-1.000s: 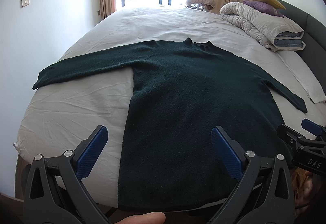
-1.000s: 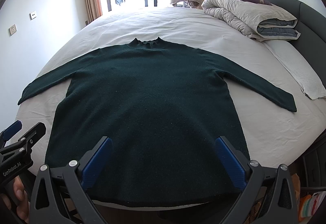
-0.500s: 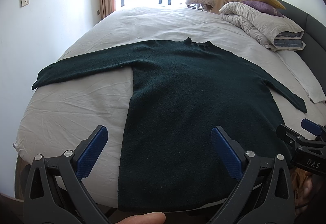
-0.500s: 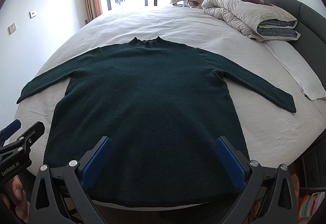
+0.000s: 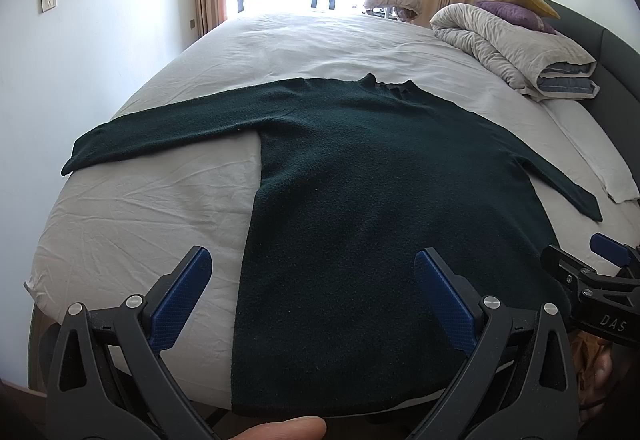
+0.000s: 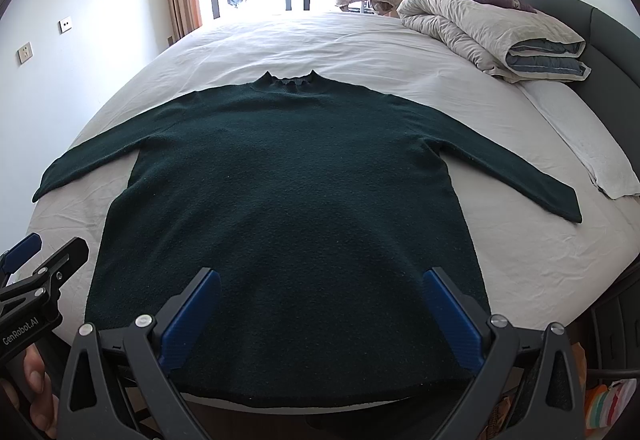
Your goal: Fold small clothes
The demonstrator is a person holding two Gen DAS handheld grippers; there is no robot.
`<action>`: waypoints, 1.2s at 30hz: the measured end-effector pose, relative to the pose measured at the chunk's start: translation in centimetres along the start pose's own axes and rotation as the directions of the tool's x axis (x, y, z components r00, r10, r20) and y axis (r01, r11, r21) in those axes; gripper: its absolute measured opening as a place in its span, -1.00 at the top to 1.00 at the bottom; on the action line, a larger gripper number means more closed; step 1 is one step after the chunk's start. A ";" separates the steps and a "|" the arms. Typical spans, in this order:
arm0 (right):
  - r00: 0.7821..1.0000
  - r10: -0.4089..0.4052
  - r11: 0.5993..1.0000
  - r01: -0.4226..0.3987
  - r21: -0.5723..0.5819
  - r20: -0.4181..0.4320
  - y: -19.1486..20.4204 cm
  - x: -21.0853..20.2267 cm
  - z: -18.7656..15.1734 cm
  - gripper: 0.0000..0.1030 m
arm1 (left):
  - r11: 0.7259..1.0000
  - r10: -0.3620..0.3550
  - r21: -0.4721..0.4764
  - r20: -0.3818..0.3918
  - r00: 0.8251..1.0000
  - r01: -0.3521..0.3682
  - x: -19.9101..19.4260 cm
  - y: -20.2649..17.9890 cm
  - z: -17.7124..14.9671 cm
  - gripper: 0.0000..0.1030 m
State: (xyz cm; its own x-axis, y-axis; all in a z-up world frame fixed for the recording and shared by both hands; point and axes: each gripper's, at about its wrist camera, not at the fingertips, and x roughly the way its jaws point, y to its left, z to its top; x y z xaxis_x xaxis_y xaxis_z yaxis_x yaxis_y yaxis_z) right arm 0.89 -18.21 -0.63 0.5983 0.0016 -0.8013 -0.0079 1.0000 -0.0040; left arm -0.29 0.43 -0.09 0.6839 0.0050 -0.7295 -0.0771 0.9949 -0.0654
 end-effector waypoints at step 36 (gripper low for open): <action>0.980 0.111 0.890 -0.171 0.423 0.164 -16.6 3.2 0.9 -1.00 | 0.995 -0.046 0.093 0.032 0.998 0.043 2.6 -3.7 -0.4 -1.00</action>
State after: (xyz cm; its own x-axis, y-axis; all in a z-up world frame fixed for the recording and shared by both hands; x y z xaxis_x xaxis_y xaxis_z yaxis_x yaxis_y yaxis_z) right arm 3.60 -34.84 -2.59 0.7169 0.1139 -0.6878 0.2292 0.8932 0.3868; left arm 1.48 -3.30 -2.05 0.7093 -0.0378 -0.7039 0.0203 0.9992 -0.0332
